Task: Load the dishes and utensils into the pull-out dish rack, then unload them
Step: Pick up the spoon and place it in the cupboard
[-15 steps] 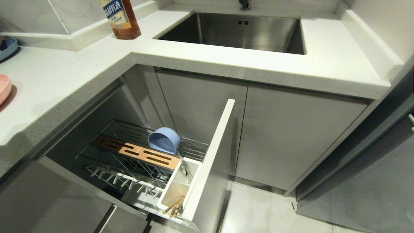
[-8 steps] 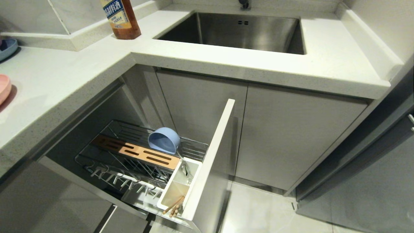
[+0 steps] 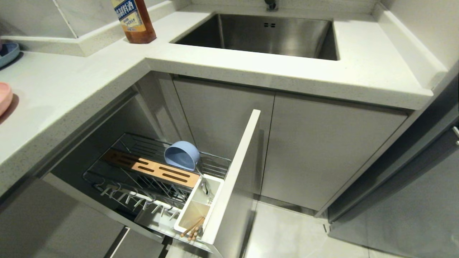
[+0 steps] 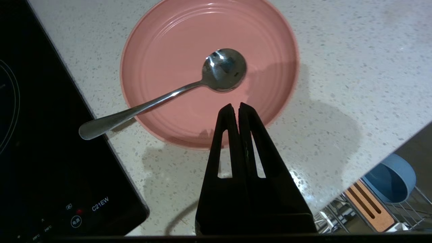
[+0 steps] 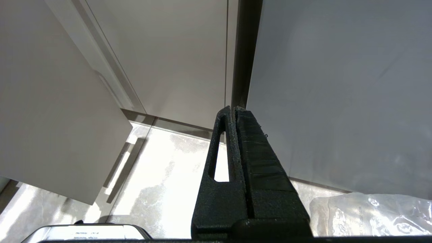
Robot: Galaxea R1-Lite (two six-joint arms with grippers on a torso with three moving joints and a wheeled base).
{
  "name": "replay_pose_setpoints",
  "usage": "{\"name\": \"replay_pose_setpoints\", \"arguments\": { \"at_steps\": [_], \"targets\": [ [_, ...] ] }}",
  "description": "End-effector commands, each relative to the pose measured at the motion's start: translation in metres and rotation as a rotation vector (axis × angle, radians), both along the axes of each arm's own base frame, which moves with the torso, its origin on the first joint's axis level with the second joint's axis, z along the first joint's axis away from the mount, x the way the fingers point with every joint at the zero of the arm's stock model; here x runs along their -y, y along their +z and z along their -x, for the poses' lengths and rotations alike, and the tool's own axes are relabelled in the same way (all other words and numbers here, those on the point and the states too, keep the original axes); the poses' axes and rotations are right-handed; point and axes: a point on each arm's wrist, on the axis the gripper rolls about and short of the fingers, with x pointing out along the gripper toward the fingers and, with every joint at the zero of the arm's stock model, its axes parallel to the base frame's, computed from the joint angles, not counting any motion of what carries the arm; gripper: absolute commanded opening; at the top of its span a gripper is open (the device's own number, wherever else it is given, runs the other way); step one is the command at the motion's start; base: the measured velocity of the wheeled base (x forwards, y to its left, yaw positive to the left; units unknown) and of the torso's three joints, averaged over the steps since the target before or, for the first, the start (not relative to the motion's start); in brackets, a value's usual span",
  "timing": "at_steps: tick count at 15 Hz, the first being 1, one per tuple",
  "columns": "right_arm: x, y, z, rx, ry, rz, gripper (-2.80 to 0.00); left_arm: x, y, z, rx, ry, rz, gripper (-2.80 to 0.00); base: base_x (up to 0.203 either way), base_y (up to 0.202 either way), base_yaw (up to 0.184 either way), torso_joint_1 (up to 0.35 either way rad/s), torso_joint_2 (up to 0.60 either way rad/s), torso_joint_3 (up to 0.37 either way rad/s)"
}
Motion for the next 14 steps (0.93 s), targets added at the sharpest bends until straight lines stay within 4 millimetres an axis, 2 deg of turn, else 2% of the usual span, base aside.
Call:
{"name": "replay_pose_setpoints", "arguments": {
  "at_steps": [1,4,10,14],
  "targets": [
    [0.000,0.000,0.000,-0.001,0.000,0.001,-2.80,-0.022,-0.004,-0.016,-0.040,0.037,0.038,-2.80,0.000,0.000,0.000,0.000,0.00,0.000],
    [0.000,-0.001,0.000,-0.003,0.000,0.000,-2.80,-0.048,-0.015,-0.031,-0.107,0.048,0.063,-2.80,0.000,0.000,0.000,0.000,0.00,0.000],
    [0.000,0.000,0.000,-0.001,0.001,-0.001,-2.80,-0.085,-0.024,-0.024,-0.145,-0.099,0.048,-2.80,0.000,0.000,0.000,0.000,0.00,0.000],
    [0.000,0.000,0.000,-0.001,0.001,0.001,-2.80,-0.100,-0.026,-0.013,-0.139,-0.174,0.006,-2.80,0.000,0.000,0.000,0.000,0.00,0.000]
  ]
}}
